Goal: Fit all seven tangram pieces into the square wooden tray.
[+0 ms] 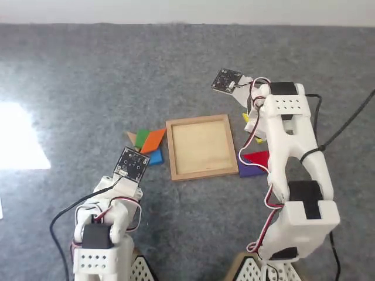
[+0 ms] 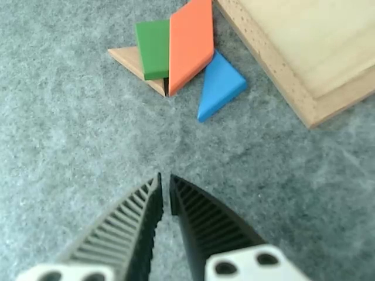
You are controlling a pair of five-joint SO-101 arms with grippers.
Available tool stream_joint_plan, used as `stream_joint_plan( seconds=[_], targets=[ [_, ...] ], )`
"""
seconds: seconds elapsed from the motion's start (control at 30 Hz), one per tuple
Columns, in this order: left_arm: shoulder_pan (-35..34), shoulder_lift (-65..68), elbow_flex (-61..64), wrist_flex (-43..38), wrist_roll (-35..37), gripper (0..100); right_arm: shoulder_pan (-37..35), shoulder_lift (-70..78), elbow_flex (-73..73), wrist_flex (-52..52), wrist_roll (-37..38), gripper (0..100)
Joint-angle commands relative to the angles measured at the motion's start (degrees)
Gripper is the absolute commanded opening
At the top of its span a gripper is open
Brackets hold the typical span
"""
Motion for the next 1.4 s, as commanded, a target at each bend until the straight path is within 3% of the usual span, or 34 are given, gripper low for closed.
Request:
stream_joint_plan(
  seconds=[0.0,0.13,0.3,0.9,1.0,1.2,1.37],
  targets=[
    [-0.3,0.4,-0.5,0.4,0.4,2,1.9,-2.5,1.1,0.0,2.8,31.1],
    [-0.3,0.4,-0.5,0.4,0.4,2,1.3,1.7,3.4,-5.2,3.7,40.8],
    [-0.3,0.4,-0.5,0.4,0.4,2,3.2,6.4,3.3,-10.6,3.7,40.2],
    [-0.3,0.4,-0.5,0.4,0.4,2,4.2,13.7,2.5,-14.1,5.2,39.9],
    [-0.3,0.4,-0.5,0.4,0.4,2,4.3,14.0,1.9,-14.1,5.1,32.5],
    [-0.3,0.4,-0.5,0.4,0.4,2,3.8,14.0,1.9,-13.8,5.0,7.2],
    [-0.3,0.4,-0.5,0.4,0.4,2,3.8,13.9,1.9,-13.2,4.0,8.8]
  ],
)
